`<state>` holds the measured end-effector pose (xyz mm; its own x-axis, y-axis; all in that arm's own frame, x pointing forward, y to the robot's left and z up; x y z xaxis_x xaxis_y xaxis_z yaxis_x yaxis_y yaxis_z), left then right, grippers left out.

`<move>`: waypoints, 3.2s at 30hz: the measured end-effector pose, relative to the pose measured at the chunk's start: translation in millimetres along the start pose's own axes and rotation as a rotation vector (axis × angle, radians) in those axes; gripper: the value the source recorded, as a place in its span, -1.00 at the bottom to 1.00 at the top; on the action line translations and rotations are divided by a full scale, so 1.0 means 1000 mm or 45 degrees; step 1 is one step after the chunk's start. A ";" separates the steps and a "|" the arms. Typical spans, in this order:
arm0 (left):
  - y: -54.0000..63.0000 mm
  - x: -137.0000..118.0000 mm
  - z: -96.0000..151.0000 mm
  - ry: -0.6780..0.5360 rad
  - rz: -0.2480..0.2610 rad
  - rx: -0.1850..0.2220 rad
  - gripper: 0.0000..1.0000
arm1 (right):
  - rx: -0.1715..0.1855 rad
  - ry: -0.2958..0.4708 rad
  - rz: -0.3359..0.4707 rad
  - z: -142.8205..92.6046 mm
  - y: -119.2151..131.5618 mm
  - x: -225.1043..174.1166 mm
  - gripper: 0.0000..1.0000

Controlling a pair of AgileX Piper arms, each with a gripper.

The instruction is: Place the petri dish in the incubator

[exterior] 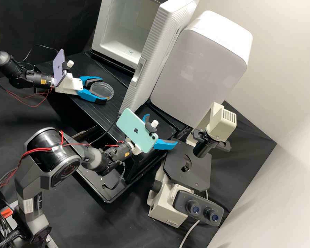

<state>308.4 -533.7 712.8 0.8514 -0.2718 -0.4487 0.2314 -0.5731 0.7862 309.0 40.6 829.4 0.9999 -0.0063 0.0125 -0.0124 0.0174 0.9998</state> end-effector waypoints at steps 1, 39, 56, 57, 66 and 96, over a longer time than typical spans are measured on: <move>0.000 0.000 0.000 0.000 0.000 0.000 -1.00 | 0.000 0.000 0.000 0.000 0.000 0.000 1.00; 0.061 -0.006 -0.051 0.304 0.119 -0.067 -1.00 | 0.000 0.000 0.000 0.000 0.000 0.000 1.00; 0.096 -0.018 -0.029 0.178 0.226 0.010 -1.00 | 0.000 0.000 0.000 0.000 0.000 0.000 1.00; 0.096 -0.018 -0.029 0.178 0.226 0.010 -1.00 | 0.000 0.000 0.000 0.000 0.000 0.000 1.00; 0.102 -0.020 -0.030 0.172 0.240 0.040 -1.00 | 0.000 0.000 0.000 0.000 0.000 0.000 1.00; 0.150 0.035 -0.041 0.271 0.293 0.068 -1.00 | 0.000 0.000 0.000 0.000 0.000 0.000 1.00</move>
<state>392.2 -597.9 832.5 0.9592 -0.2342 -0.1584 0.0013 -0.5567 0.8307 309.0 40.6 829.4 0.9999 -0.0063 0.0125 -0.0124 0.0174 0.9998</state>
